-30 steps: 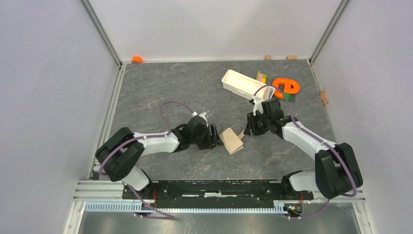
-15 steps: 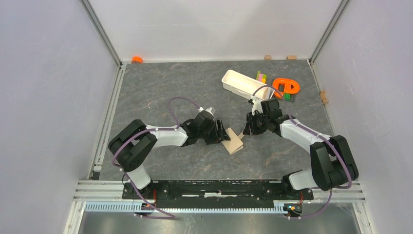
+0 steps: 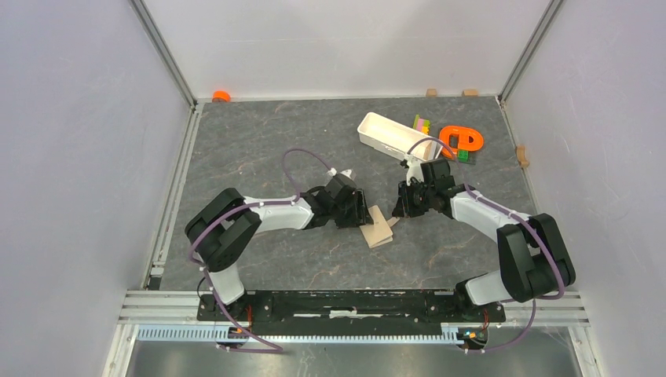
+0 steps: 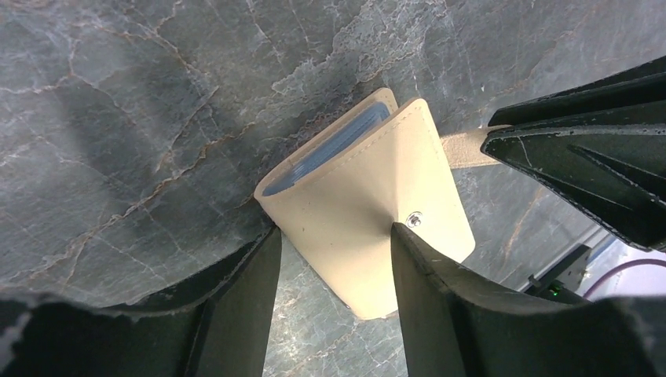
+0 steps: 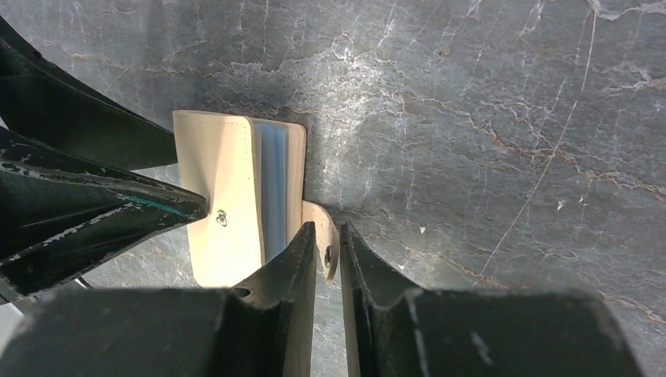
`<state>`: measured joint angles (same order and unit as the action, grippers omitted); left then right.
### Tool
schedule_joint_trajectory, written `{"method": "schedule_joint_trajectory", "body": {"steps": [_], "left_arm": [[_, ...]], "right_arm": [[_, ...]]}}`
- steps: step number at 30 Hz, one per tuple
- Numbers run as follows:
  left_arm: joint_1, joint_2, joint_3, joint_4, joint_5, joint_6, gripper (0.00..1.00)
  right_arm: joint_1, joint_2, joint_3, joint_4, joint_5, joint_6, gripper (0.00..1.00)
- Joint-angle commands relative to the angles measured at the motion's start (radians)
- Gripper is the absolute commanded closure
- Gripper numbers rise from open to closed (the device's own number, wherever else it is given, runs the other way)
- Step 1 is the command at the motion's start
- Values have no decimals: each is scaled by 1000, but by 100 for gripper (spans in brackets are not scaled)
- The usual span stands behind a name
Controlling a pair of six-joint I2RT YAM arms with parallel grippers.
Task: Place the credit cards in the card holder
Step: Close the card holder at the center of the board.
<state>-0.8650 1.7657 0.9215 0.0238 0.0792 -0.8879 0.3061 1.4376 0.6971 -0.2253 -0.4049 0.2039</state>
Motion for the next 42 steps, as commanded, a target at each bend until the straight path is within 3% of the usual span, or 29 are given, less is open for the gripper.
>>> {"method": "schedule_joint_trajectory", "body": {"steps": [1, 16, 25, 31, 42], "left_arm": [[-20, 45, 41, -139, -95, 89, 39], [-62, 106, 142, -272, -179, 159, 41], [-74, 119, 146, -292, -192, 163, 43], [-78, 124, 139, -291, -191, 156, 47], [-81, 120, 107, -237, -170, 136, 50]], "right_arm": [[-7, -17, 41, 11, -3, -15, 77], [-12, -69, 33, -58, 35, -23, 83], [-12, -67, 19, -52, 5, -11, 100], [-6, -93, -63, 77, -92, 92, 100], [40, -122, -189, 299, -83, 270, 100]]}}
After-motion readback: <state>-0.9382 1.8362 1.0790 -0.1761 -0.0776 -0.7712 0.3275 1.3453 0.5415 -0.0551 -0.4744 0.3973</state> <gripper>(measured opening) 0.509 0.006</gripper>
